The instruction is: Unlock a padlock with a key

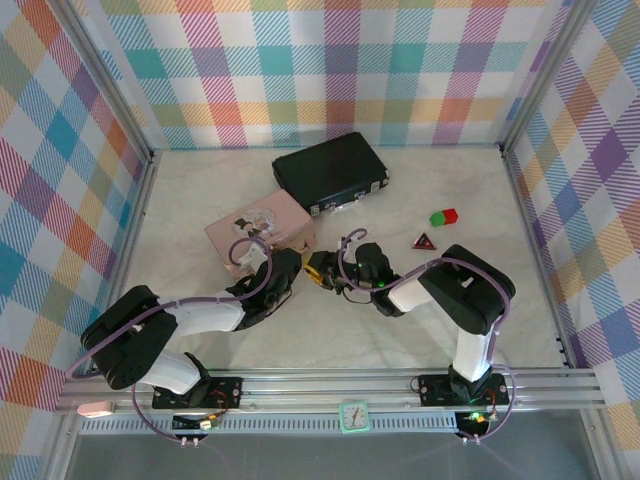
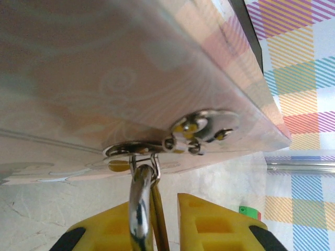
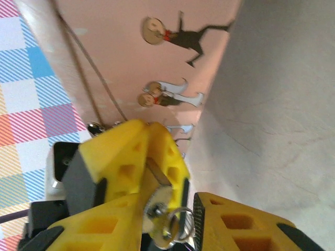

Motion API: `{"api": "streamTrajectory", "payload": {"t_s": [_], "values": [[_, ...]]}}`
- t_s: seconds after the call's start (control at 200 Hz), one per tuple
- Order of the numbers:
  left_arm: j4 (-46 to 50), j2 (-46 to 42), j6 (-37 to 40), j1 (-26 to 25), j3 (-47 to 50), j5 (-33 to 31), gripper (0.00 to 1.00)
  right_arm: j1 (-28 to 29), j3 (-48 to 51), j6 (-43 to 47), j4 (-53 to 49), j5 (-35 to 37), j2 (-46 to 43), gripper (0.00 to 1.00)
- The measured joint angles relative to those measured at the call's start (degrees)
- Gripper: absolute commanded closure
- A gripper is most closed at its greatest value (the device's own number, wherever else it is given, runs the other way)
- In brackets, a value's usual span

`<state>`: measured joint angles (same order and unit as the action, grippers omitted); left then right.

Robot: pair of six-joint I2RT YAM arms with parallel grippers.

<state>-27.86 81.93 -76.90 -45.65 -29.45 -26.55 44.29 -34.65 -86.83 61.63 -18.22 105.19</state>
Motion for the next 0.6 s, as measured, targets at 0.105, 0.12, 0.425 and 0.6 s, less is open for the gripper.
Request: {"api": "streamTrajectory", "payload": {"t_s": [0.105,0.12,0.425,0.6], "values": [[-0.83,0.17,-0.02,-0.02,0.07,-0.09,1.00,0.39,0.22,-0.87,0.00,-0.22,0.00,0.68],[-0.87,0.20,0.00,-0.02,0.07,-0.09,1.00,0.42,0.22,-1.03,0.02,-0.22,0.00,0.69],[-1.49,0.63,0.00,-0.09,0.07,-0.11,1.00,0.42,0.44,-2.84,1.62,0.09,0.02,0.90],[-1.92,0.68,0.22,-0.09,0.22,-0.57,1.00,0.35,0.44,-4.04,2.64,0.20,0.66,1.00]]}}
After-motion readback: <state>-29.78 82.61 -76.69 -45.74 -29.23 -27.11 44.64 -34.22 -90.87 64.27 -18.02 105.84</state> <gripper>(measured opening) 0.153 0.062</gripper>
